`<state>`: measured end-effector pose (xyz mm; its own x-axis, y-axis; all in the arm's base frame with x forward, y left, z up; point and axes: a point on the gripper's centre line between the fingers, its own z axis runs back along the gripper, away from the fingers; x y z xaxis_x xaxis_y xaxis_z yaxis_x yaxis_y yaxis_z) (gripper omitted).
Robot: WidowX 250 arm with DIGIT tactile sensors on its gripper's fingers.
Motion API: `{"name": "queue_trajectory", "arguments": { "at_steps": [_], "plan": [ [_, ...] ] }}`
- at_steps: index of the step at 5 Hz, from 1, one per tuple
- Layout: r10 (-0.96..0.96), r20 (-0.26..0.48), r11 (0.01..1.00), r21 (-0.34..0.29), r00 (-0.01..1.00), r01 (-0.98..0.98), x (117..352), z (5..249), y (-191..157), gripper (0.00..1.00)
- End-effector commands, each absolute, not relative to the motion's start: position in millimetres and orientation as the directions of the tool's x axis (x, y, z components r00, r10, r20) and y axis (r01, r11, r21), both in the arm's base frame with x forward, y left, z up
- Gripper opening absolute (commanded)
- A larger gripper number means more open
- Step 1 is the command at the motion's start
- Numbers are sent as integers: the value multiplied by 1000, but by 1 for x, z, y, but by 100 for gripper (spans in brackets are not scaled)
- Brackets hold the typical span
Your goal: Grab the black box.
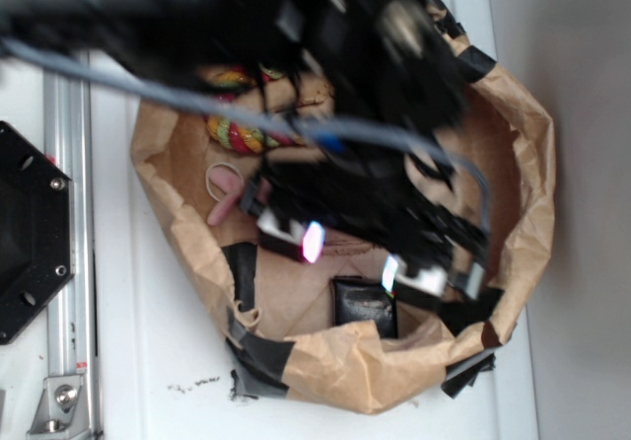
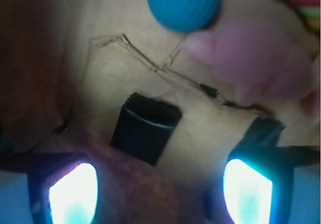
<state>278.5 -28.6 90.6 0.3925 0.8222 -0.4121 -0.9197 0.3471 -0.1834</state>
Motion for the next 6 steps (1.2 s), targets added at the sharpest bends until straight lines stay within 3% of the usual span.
{"name": "queue_trajectory", "arguments": {
  "at_steps": [1, 2, 4, 5, 6],
  "plan": [
    [856, -332, 352, -185, 396, -917, 297, 94, -49, 100],
    [893, -251, 359, -103, 373, -928, 287, 87, -51, 100],
    [952, -180, 212, -193, 247, -958, 237, 116, -11, 100],
    [956, -142, 218, -244, 257, -945, 237, 118, -2, 100],
    [954, -139, 217, -293, 266, -931, 252, 119, -6, 100]
  ]
}}
